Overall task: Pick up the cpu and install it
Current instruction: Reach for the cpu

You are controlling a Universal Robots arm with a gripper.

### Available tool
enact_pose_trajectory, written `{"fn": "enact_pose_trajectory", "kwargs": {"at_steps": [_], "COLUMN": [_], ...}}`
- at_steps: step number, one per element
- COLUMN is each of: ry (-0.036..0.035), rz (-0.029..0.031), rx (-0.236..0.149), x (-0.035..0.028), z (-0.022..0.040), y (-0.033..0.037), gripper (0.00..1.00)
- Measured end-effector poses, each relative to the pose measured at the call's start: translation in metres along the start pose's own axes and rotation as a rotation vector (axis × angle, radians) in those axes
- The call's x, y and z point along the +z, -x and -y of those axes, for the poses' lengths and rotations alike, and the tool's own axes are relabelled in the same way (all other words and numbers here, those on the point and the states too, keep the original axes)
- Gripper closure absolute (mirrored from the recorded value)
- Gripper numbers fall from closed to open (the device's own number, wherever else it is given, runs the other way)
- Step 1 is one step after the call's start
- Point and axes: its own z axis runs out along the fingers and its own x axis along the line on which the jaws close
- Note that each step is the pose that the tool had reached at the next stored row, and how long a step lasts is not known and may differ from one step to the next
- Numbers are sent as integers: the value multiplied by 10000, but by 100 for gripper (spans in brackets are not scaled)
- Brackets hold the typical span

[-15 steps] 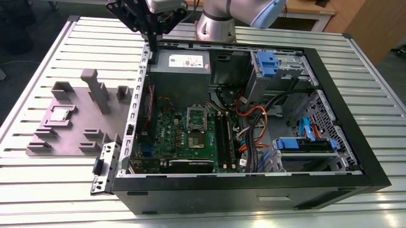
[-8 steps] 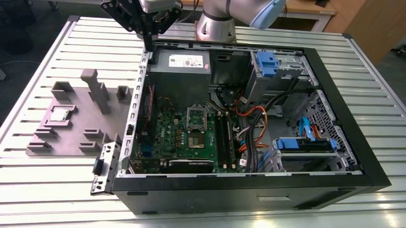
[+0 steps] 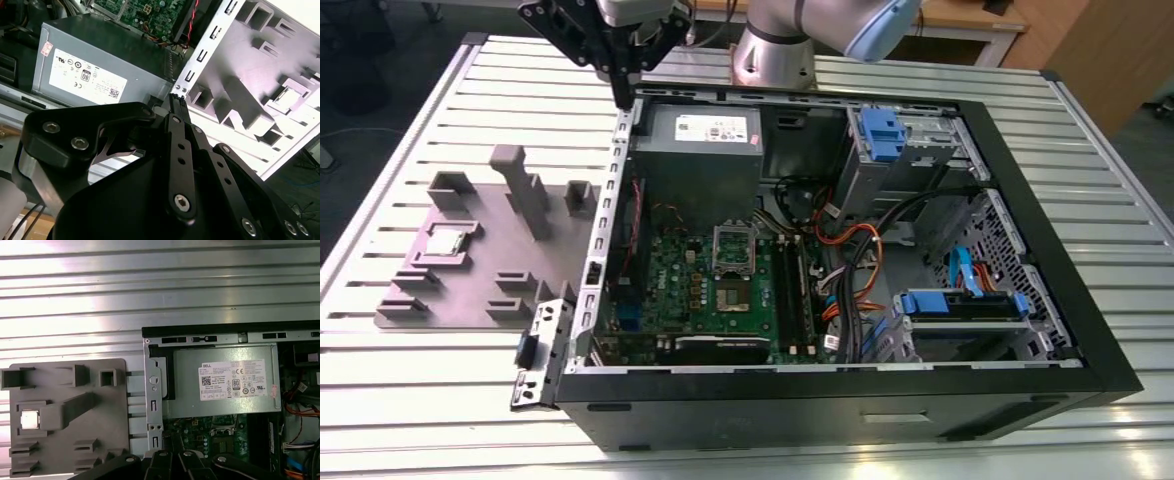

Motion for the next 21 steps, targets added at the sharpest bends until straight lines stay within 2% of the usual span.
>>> {"fn": "enact_pose_trajectory", "kwargs": {"at_steps": [21], "ry": [1], "rz": [1], "rx": [1], "x": [-4], "z": [21], "y": [-284], "gripper": [89]}}
